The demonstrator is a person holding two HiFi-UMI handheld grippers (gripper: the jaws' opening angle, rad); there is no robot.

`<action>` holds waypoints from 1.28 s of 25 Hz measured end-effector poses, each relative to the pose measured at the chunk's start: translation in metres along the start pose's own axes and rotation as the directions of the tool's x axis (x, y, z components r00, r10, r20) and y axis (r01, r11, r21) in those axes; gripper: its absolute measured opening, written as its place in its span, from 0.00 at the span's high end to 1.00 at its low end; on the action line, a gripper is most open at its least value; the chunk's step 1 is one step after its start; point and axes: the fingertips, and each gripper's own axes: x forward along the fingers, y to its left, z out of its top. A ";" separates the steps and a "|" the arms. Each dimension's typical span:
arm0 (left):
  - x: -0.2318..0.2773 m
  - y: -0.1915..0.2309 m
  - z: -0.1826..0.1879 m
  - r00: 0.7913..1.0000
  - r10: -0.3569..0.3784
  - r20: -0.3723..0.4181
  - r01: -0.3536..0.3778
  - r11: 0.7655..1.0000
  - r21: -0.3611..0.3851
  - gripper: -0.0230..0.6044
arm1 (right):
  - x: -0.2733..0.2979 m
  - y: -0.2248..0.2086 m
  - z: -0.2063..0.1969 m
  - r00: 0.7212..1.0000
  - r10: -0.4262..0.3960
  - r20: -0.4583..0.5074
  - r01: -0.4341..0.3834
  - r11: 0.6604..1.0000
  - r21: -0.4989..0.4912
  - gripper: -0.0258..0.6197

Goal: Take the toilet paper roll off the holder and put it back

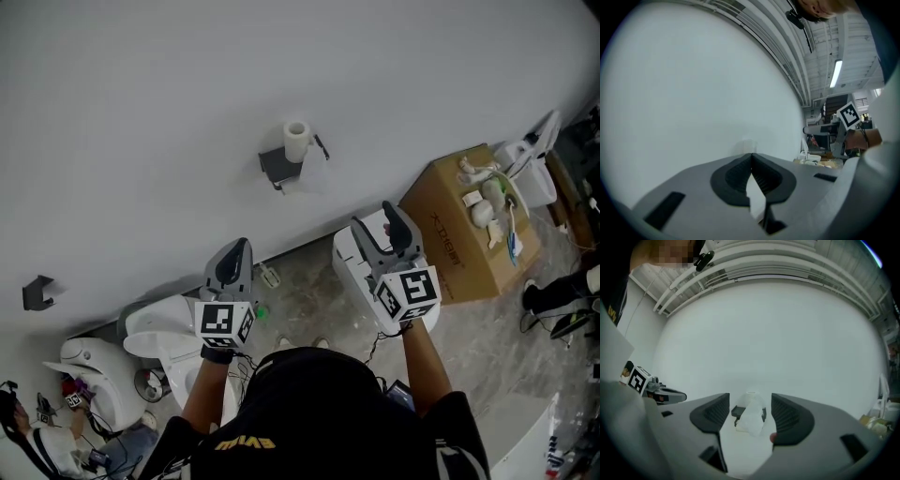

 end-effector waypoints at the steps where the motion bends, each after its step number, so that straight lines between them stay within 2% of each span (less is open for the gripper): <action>1: 0.000 0.001 -0.002 1.000 -0.001 -0.007 0.001 1.000 0.003 0.95 | -0.002 -0.001 0.002 1.000 -0.006 0.007 0.006 1.000 0.008 0.53; 5: 0.005 0.001 0.002 1.000 0.000 0.002 0.000 1.000 0.005 0.95 | -0.004 -0.002 0.009 1.000 -0.017 0.025 0.016 1.000 0.002 0.53; 11: 0.007 -0.013 0.013 0.999 -0.041 0.013 0.040 0.994 0.102 0.94 | -0.008 -0.003 0.009 0.999 -0.034 0.014 0.034 0.999 -0.002 0.53; 17: 0.006 -0.008 0.010 0.999 -0.037 0.008 0.036 0.995 0.095 0.95 | -0.006 0.000 0.008 0.999 -0.032 0.008 0.032 0.999 -0.005 0.53; 22: 0.005 -0.005 0.011 0.999 -0.035 0.001 0.034 0.995 0.096 0.95 | -0.003 0.011 0.014 1.000 0.004 0.008 -0.004 1.000 0.030 0.53; 32: 0.001 -0.008 0.012 0.999 -0.038 -0.003 0.038 0.994 0.098 0.95 | -0.002 0.021 0.016 1.000 0.015 -0.015 -0.016 0.999 -0.030 0.66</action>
